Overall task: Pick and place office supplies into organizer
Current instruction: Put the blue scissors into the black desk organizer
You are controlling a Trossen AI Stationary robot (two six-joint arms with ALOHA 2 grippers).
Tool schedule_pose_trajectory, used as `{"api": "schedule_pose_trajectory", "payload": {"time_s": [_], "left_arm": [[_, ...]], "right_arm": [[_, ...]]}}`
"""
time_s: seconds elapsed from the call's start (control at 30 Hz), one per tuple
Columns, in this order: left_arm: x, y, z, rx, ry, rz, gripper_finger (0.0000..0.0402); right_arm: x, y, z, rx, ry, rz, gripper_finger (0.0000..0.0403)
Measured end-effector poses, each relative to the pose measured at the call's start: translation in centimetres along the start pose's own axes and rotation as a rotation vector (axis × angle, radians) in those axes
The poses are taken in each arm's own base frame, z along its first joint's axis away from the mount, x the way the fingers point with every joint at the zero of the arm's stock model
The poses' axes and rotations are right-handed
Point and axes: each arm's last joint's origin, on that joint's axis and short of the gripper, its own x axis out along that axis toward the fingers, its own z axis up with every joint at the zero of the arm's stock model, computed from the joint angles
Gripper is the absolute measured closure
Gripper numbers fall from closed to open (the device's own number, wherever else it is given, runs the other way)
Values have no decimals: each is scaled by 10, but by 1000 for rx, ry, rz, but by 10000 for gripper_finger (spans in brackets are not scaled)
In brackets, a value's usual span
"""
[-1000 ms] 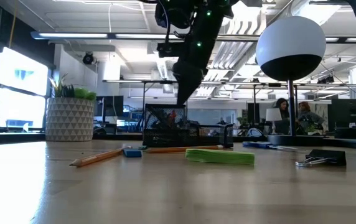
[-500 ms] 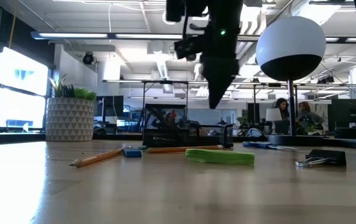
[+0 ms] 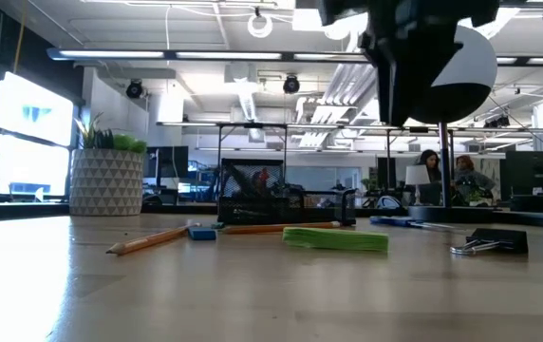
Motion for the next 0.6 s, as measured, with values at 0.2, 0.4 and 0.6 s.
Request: {"api": "schedule_pose_trajectory", "payload": {"time_s": [0.2,0.4,0.6], "left_arm": [[0,-2,4,-39,-43,-69,401],[0,-2,4,-53,-50,-87,401],[0,-2,4,-52,-50,-86,401]], "right_arm": [[-9,25,9,-20,-187,84,255],[-6,14,29,-105,-308,103,272],[6,-21,50,-151,-358,81,286]]}}
